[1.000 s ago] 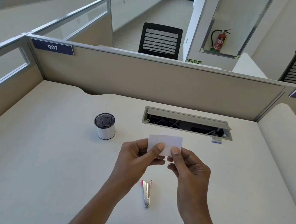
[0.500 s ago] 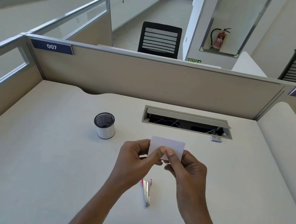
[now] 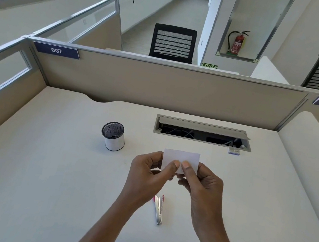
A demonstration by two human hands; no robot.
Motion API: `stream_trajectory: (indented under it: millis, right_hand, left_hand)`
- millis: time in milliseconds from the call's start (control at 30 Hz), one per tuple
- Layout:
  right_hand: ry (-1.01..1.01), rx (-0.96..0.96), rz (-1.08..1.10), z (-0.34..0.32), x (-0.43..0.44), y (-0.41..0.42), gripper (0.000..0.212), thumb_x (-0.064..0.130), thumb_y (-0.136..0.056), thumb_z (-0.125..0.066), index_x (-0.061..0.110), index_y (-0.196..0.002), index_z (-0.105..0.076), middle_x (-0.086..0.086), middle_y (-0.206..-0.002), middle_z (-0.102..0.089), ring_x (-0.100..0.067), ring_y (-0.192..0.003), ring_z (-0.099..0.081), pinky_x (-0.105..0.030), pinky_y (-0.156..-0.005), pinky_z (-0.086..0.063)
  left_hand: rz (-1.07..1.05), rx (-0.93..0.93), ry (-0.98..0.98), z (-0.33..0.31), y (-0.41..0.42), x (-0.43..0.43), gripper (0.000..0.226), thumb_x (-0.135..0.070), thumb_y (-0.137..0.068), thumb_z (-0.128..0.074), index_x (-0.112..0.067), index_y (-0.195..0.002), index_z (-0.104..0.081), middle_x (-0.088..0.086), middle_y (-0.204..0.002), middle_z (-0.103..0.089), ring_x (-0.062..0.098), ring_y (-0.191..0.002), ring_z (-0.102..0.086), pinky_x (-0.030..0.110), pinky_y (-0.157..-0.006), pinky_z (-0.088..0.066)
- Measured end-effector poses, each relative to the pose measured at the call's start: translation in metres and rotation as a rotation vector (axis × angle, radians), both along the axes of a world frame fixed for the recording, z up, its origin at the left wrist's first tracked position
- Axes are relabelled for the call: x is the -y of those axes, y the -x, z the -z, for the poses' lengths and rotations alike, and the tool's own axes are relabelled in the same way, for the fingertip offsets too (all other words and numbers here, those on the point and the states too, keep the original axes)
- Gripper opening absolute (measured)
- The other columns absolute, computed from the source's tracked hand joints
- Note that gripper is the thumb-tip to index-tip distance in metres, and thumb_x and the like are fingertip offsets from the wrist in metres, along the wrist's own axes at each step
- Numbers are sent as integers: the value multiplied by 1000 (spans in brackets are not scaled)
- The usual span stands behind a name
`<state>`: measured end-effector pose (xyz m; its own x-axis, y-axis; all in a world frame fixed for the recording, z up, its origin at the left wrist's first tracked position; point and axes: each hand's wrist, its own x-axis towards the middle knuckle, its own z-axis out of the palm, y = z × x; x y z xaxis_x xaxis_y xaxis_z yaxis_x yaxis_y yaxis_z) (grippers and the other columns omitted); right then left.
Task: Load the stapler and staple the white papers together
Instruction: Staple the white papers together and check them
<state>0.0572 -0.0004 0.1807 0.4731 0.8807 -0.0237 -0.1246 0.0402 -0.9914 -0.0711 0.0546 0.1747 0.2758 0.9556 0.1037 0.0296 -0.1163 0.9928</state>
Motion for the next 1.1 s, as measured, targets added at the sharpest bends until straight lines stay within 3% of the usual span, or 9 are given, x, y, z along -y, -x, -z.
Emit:
stream_trajectory:
  millis: [367, 533, 667, 733, 867, 967, 1100]
  right_hand:
    - [21, 19, -62, 4, -13, 1, 11, 8, -92, -69, 12, -91, -80, -11, -80, -77, -20, -72, -68, -33, -70, -57]
    - [21, -4, -40, 12, -32, 3, 9, 8, -92, -70, 9, -93, -79, -10, -79, -75, -18, -70, -65, -32, -69, -56]
    - [47, -15, -57, 25, -54, 3, 9, 6, -93, -69, 7, -92, -78, -6, -74, -72, -16, -69, -63, -32, -68, -53]
    - [61, -9, -72, 31, -63, 5, 10, 4, -93, -68, 5, -93, -78, -5, -73, -71, -16, -69, -62, -32, -68, -53]
    - [80, 13, -100, 43, -87, 13, 10, 3, -94, -67, 3, -91, -77, -4, -73, -70, -16, -67, -61, -32, -67, -52]
    - [91, 63, -127, 50, -112, 21, 12, 4, -94, -67, 6, -89, -77, 0, -71, -70, -14, -65, -60, -31, -65, -52]
    - [69, 194, -131, 59, -147, 31, 13, 9, -94, -69, 7, -83, -75, -6, -67, -67, -13, -63, -60, -32, -62, -52]
  left_hand:
    - [-15, 16, 23, 11, 7, -14, 12, -15, -96, -69, -13, -101, -79, 3, -88, -80, 29, -77, -73, 39, -73, -63]
    - [-133, 52, 30, 32, 16, -27, 32, -40, -100, -58, -15, -93, -78, 0, -80, -75, 21, -73, -70, 36, -70, -63]
    - [-314, -197, -2, 85, 37, -50, 54, -61, -100, -38, -25, -95, -77, -10, -86, -77, 5, -88, -70, 26, -77, -56]
    - [-329, -403, -66, 113, 48, -58, 58, -63, -100, -33, -23, -100, -76, -10, -93, -75, 9, -95, -65, 21, -80, -48]
    - [-314, -728, -154, 171, 68, -74, 34, -40, -105, -49, -19, -118, -72, -4, -121, -73, 24, -117, -57, 25, -94, -43]
    - [-324, -911, -169, 201, 79, -87, 43, -41, -103, -47, -13, -128, -69, 5, -138, -66, 34, -130, -55, 39, -105, -48]
    - [-263, -1042, -191, 213, 79, -99, 58, -47, -102, -30, -14, -141, -58, 5, -154, -52, 33, -148, -39, 45, -116, -39]
